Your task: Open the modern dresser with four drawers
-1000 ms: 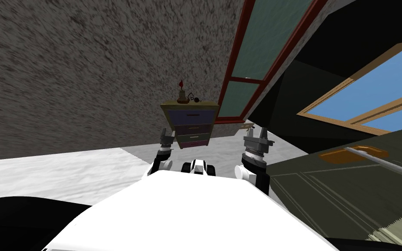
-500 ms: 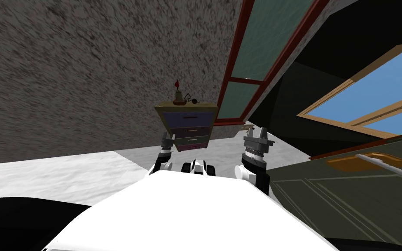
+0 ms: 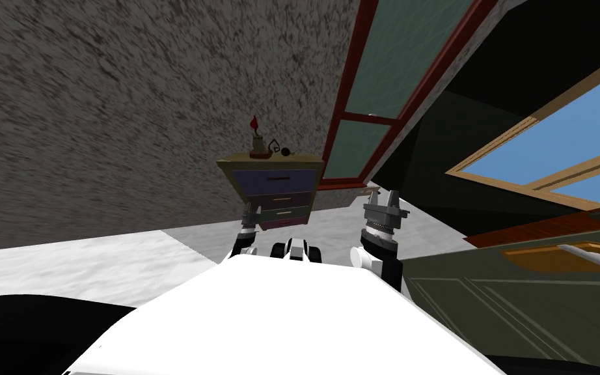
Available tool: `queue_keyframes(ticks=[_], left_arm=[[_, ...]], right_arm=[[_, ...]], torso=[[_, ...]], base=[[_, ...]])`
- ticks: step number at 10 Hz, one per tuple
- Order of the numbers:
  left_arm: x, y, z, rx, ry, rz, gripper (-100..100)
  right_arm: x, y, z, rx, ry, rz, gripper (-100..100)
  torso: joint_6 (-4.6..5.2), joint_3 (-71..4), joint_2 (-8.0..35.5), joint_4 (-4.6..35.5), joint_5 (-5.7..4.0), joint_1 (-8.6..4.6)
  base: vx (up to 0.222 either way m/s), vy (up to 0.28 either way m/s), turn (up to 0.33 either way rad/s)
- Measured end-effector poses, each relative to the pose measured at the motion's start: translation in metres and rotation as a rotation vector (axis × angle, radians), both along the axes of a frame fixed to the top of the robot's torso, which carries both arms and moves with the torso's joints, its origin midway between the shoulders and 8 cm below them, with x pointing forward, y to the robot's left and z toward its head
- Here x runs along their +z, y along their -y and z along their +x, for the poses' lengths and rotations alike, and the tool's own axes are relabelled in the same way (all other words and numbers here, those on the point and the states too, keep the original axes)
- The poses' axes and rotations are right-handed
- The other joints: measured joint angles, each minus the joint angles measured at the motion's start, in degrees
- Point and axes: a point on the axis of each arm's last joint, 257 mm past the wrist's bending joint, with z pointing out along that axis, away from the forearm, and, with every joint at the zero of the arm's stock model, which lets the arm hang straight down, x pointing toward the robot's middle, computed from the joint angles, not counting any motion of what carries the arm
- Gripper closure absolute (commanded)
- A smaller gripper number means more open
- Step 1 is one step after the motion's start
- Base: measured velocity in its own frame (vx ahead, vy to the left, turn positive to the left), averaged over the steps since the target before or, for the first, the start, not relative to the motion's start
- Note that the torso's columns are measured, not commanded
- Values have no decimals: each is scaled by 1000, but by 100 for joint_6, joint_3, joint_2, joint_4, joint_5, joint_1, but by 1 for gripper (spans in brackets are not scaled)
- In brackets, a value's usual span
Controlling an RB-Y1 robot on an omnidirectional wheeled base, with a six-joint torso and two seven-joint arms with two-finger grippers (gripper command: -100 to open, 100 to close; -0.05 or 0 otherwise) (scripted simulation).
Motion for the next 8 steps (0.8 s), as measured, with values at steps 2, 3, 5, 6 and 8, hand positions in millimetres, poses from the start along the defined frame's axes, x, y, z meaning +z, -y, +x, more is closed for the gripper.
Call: queue_keyframes(ticks=[2, 3, 5, 6, 8], left_arm=[[-18, -7, -3, 9, -33, -9, -100], [-24, -9, -5, 12, -43, -13, -100], [-43, -13, -9, 23, -74, -24, -100], [-51, -15, -11, 27, -87, -28, -100], [-69, -22, -15, 40, -121, -40, -100]], right_arm=[[0, 0, 0, 0, 0, 0, 0], [0, 0, 0, 0, 0, 0, 0], [0, 0, 0, 0, 0, 0, 0], [0, 0, 0, 0, 0, 0, 0], [0, 0, 0, 0, 0, 0, 0]], torso=[[0, 3, 5, 1, 3, 9], [0, 8, 15, 3, 3, 10], [0, 0, -2, 0, -1, -3], [0, 2, 5, 0, 0, 5], [0, 1, 1, 1, 1, 3]], base=[[97, -29, -7], [89, -29, -12], [118, -45, -9], [94, -22, -10], [144, -50, -16]])
